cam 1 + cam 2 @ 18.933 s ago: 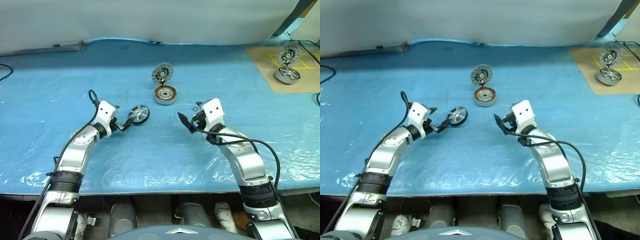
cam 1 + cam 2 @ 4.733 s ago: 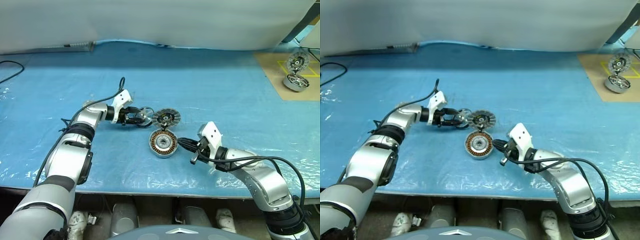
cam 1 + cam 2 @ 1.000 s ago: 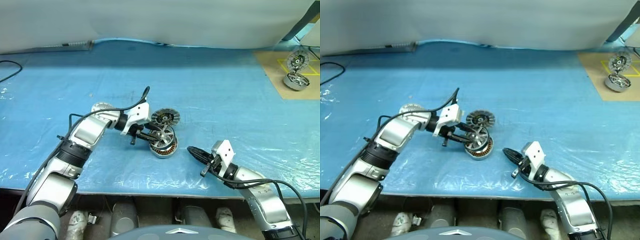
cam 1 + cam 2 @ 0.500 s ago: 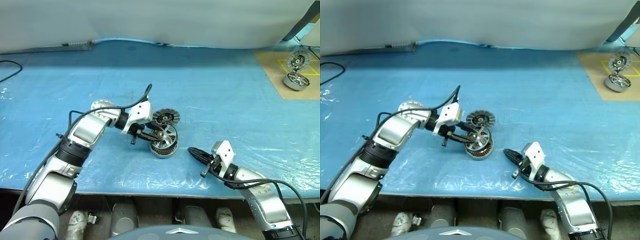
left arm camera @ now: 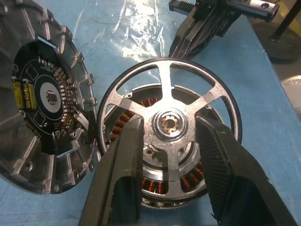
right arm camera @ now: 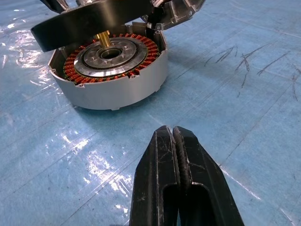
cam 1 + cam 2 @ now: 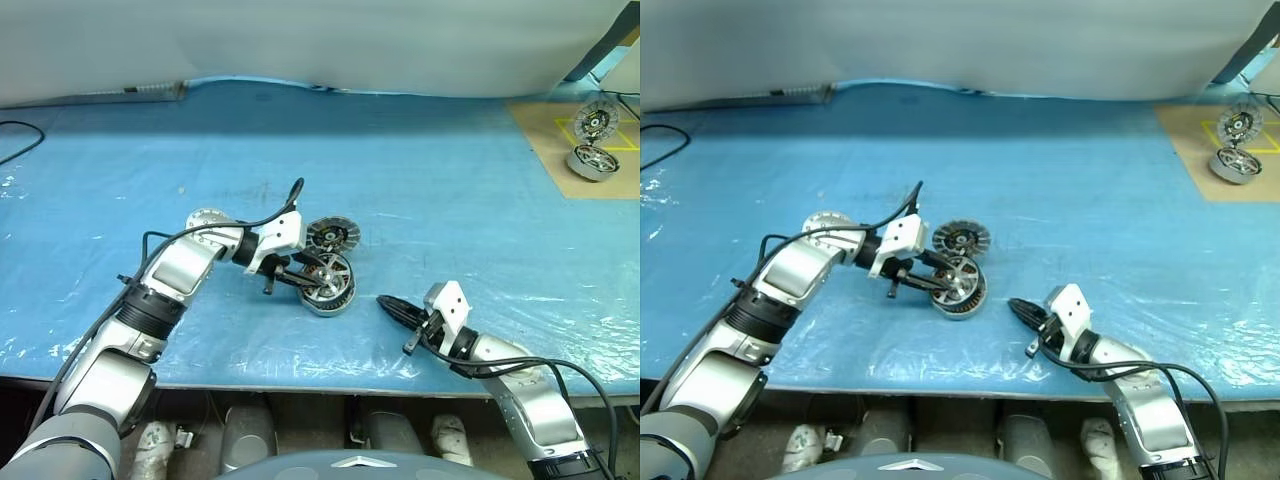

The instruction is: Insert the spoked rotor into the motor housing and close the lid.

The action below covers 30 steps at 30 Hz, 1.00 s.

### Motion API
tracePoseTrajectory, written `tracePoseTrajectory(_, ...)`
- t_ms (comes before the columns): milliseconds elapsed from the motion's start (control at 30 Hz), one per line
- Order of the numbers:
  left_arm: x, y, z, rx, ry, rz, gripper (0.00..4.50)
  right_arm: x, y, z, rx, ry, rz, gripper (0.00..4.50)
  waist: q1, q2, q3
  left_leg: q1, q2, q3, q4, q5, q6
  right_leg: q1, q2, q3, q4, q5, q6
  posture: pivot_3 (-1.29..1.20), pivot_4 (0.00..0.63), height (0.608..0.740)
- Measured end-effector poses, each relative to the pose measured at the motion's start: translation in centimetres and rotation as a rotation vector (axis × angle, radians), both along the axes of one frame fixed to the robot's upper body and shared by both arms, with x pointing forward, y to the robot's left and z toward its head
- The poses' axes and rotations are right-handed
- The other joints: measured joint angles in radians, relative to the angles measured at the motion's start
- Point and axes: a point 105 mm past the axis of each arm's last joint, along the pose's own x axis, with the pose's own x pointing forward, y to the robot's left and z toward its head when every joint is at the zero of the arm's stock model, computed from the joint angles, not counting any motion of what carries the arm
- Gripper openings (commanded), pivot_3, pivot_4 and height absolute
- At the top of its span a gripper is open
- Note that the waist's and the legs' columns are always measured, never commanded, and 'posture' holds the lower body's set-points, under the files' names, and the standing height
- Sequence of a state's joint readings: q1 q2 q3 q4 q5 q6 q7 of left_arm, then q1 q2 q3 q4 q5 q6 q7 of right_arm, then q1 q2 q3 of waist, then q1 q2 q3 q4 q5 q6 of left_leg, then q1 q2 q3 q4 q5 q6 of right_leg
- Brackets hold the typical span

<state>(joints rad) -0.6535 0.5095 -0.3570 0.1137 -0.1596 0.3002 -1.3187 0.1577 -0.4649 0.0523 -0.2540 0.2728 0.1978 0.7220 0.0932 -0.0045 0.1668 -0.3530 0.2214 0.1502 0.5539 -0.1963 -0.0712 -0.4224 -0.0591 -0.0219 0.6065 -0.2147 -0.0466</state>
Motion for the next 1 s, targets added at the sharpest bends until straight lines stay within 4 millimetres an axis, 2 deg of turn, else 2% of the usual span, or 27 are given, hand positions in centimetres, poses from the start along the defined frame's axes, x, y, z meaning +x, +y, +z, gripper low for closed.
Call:
tracePoseTrajectory(333,0.2,0.1,-0.3,0.005,-0.001,0.004,1.33,0.1,0.0,0.1,-0.004,-0.005,0.001,0.00,0.000,0.000,0.000,0.000,0.000,0.000,0.000,0.000,0.000,0.000,0.000,0.000,0.000,0.000,0.000,0.00,0.150,0.740)
tracePoseTrajectory(600,0.0,-0.3,-0.3,-0.010,0.010,-0.007,4.09,0.1,-0.1,0.1,-0.005,-0.005,-0.001,0.00,0.000,0.000,0.000,0.000,0.000,0.000,0.000,0.000,0.000,0.000,0.000,0.000,0.000,0.000,0.000,0.00,0.150,0.740)
tracePoseTrajectory(700,-0.1,-0.5,-0.1,-0.030,0.030,-0.010,4.09,0.1,-0.1,0.1,-0.005,-0.004,-0.002,0.00,0.000,0.000,0.000,0.000,0.000,0.000,0.000,0.000,0.000,0.000,0.000,0.000,0.000,0.000,0.000,0.00,0.150,0.740)
tracePoseTrajectory(833,-0.6,-0.5,0.9,-0.066,0.053,-0.028,3.09,0.1,-0.1,0.1,-0.005,-0.003,-0.004,0.00,0.000,0.000,0.000,0.000,0.000,0.000,0.000,0.000,0.000,0.000,0.000,0.000,0.000,0.000,0.000,0.00,0.150,0.740)
tracePoseTrajectory(1000,-1.8,-0.1,2.6,-0.164,0.098,-0.024,1.29,0.4,-0.3,0.3,-0.004,-0.011,-0.017,0.00,-0.002,0.000,0.000,0.000,0.000,0.000,0.000,0.000,0.000,0.000,0.000,0.000,0.000,0.000,0.000,0.00,0.150,0.740)
